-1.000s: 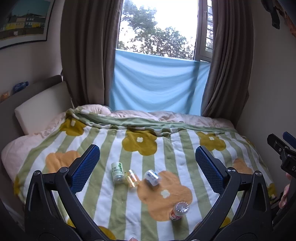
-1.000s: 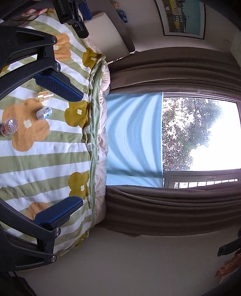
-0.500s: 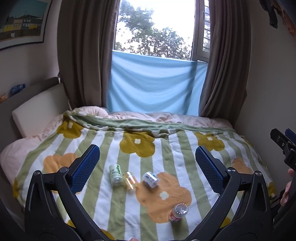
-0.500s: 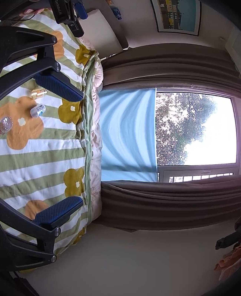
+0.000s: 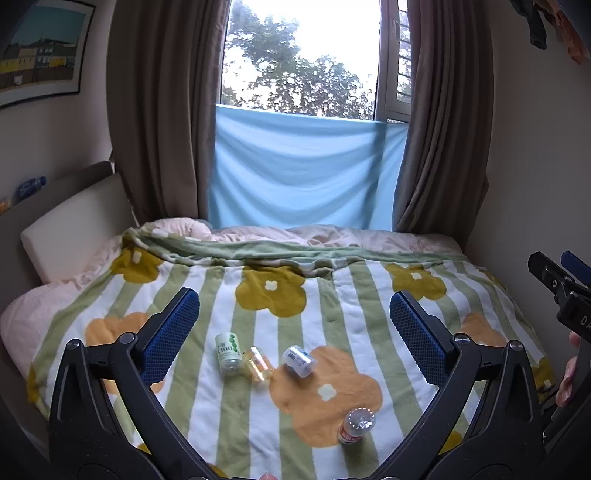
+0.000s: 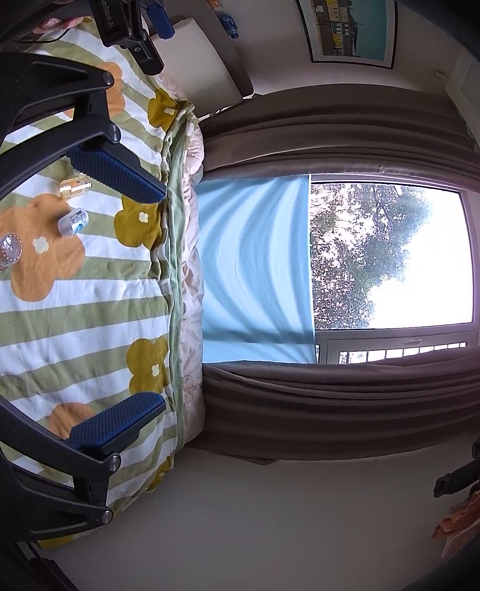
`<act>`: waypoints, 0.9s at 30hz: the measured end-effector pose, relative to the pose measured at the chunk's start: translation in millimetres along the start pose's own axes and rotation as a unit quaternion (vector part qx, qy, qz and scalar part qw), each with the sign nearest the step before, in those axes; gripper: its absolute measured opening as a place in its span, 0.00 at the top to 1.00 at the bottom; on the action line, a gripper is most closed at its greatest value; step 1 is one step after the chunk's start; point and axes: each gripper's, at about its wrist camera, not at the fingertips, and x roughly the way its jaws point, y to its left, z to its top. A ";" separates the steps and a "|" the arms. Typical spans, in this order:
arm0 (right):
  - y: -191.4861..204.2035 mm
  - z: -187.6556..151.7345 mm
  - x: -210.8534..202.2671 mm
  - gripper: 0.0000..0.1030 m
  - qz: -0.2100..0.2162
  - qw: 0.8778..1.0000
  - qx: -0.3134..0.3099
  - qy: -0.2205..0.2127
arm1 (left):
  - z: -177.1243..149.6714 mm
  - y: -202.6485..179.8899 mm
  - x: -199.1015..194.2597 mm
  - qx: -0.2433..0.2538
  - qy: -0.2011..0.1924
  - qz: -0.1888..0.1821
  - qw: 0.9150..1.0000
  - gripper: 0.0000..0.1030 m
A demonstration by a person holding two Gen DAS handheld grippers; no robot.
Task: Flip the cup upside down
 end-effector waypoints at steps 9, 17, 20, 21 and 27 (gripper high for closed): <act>0.8 1.1 1.6 0.01 0.002 1.000 0.001 0.001 | 2.2 0.0 -1.5 0.001 -0.002 0.005 1.000 0.00; 3.8 1.5 2.5 0.01 0.000 1.000 0.001 0.003 | 2.7 0.5 -2.1 0.001 0.000 0.008 1.000 0.00; 5.2 0.7 1.8 0.01 0.000 1.000 0.001 0.003 | 1.6 0.0 -5.1 0.004 -0.005 0.011 1.000 0.00; 5.5 0.8 1.8 0.01 -0.001 1.000 0.001 0.003 | 1.6 0.0 -5.8 0.005 -0.006 0.013 1.000 0.00; 5.0 1.1 1.5 0.01 0.001 1.000 0.001 0.004 | 0.3 -10.5 -13.6 0.018 -0.021 0.037 0.999 0.00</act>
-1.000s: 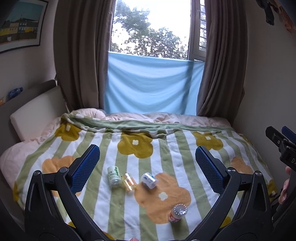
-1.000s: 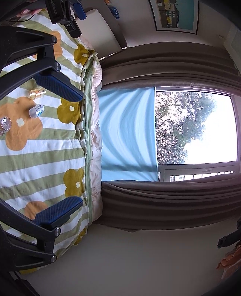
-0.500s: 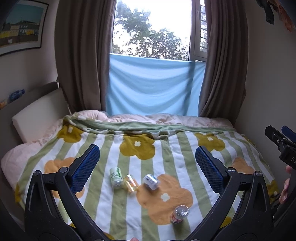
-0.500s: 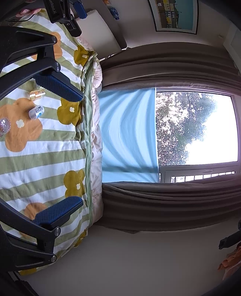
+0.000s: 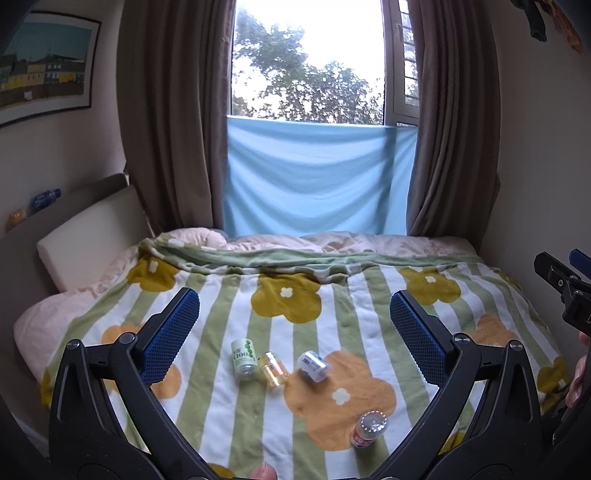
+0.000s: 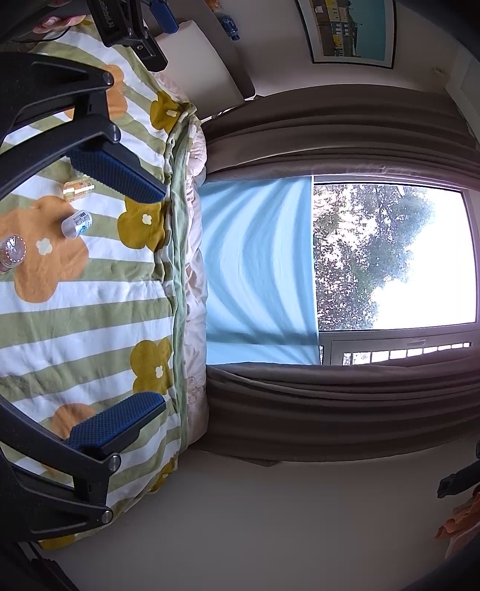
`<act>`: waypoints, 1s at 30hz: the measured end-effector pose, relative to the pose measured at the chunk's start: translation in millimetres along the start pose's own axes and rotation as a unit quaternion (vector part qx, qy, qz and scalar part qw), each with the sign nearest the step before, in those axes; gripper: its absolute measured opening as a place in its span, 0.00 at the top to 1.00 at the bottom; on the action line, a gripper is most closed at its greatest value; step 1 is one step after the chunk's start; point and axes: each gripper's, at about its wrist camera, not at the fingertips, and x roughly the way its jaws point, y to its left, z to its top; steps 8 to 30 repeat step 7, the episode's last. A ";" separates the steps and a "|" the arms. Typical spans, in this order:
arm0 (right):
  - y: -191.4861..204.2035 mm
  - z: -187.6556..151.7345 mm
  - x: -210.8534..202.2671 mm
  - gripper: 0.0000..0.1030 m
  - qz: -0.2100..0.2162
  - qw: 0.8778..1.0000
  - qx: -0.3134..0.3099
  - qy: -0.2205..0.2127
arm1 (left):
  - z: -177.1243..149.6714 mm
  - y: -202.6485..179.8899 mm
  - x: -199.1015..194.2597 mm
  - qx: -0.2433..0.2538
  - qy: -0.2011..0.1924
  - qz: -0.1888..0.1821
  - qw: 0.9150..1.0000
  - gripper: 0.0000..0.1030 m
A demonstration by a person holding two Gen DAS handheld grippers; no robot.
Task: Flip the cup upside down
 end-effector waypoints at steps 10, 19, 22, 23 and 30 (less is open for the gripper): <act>4.6 -10.5 -3.3 0.01 0.000 1.000 -0.004 0.003 | -3.4 -10.4 -15.9 0.010 -0.031 0.021 0.999 0.00; 4.6 -10.5 -3.3 0.01 0.000 1.000 -0.004 0.003 | -3.4 -10.4 -15.9 0.010 -0.031 0.021 0.999 0.00; 4.6 -10.5 -3.3 0.01 0.000 1.000 -0.004 0.003 | -3.4 -10.4 -15.9 0.010 -0.031 0.021 0.999 0.00; 4.6 -10.5 -3.3 0.01 0.000 1.000 -0.004 0.003 | -3.4 -10.4 -15.9 0.010 -0.031 0.021 0.999 0.00; 4.6 -10.5 -3.3 0.01 0.000 1.000 -0.004 0.003 | -3.4 -10.4 -15.9 0.010 -0.031 0.021 0.999 0.00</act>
